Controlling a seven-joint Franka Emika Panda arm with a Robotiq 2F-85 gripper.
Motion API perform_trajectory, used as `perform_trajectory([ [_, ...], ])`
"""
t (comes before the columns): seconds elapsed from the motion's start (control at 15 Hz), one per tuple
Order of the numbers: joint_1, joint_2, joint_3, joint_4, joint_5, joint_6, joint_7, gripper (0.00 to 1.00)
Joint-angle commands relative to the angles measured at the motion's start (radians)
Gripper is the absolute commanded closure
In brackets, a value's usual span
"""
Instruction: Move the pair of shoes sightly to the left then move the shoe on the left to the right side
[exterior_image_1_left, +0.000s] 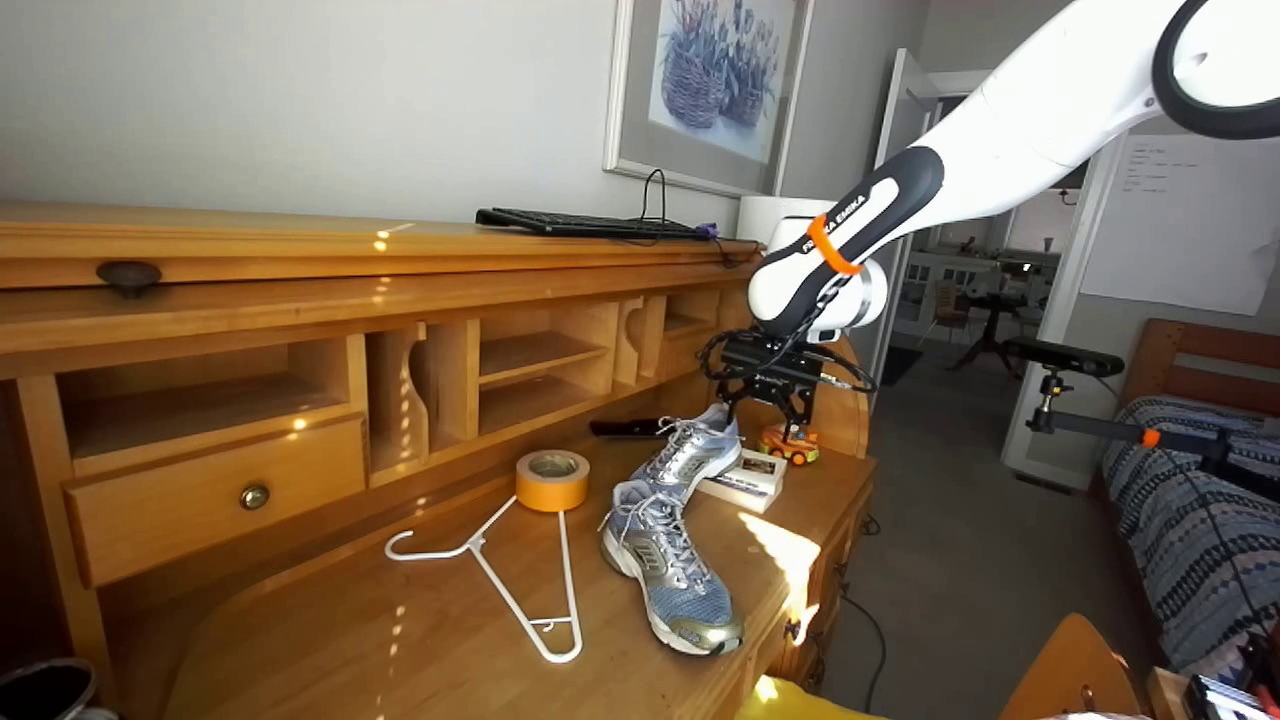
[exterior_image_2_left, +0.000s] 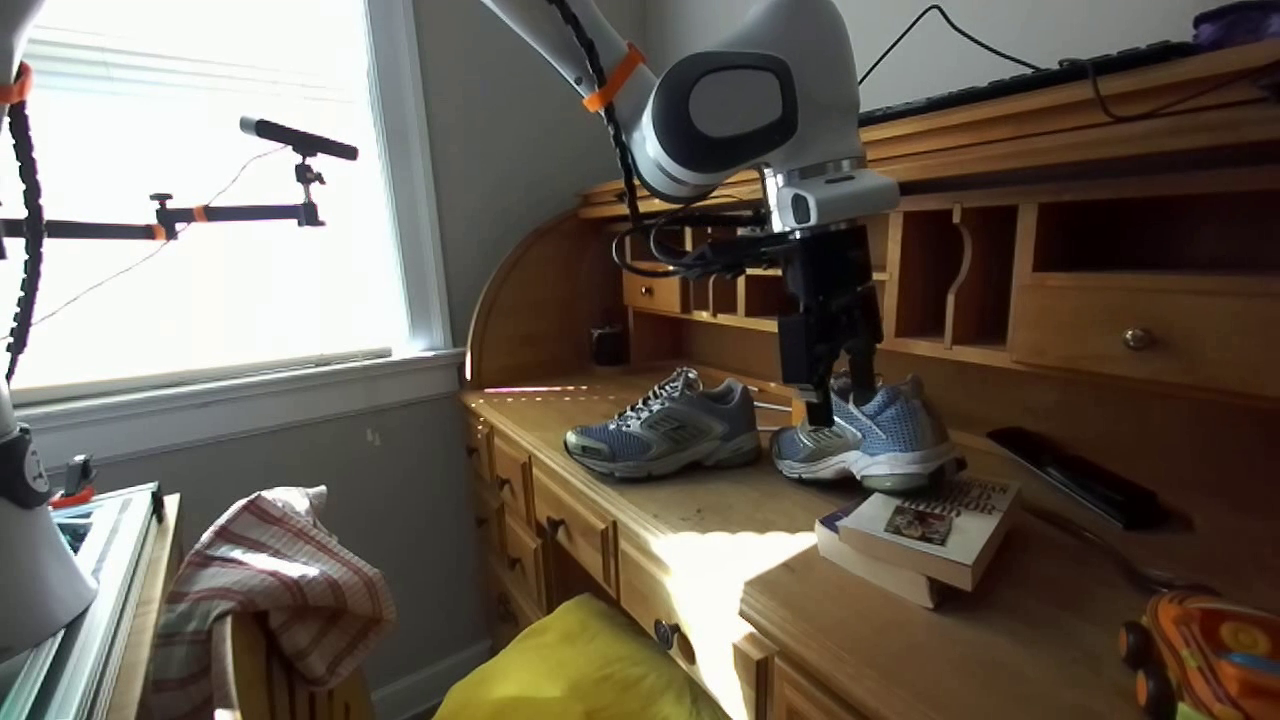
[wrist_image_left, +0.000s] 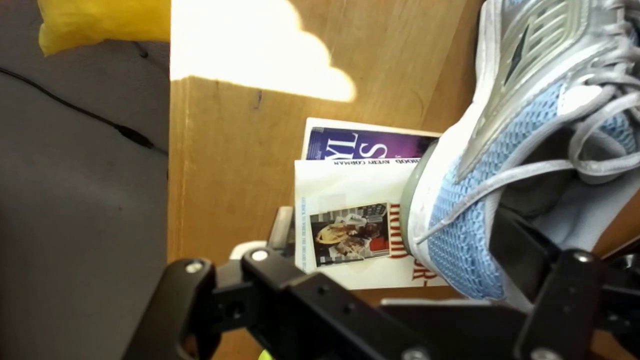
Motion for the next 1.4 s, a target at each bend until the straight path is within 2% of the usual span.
perform_trajectory([
  [0.0,-0.014,0.046,0.010,0.037,0.020,0.039,0.009,0.00],
  [0.47,-0.008,0.100,0.020,0.097,0.016,0.038,0.004,0.00],
  [0.53,-0.007,0.111,0.020,0.108,0.012,0.030,0.002,0.25],
  [0.6,-0.004,0.121,0.017,0.113,0.001,0.029,-0.004,0.26],
  [0.93,-0.024,0.137,0.034,0.121,0.007,0.021,-0.093,0.67],
  [1.2,-0.034,0.131,0.041,0.121,0.024,0.043,-0.130,0.96],
  [1.27,-0.040,0.122,0.046,0.117,0.029,0.045,-0.145,1.00],
  [1.33,-0.045,0.110,0.050,0.109,0.032,0.055,-0.160,0.99],
])
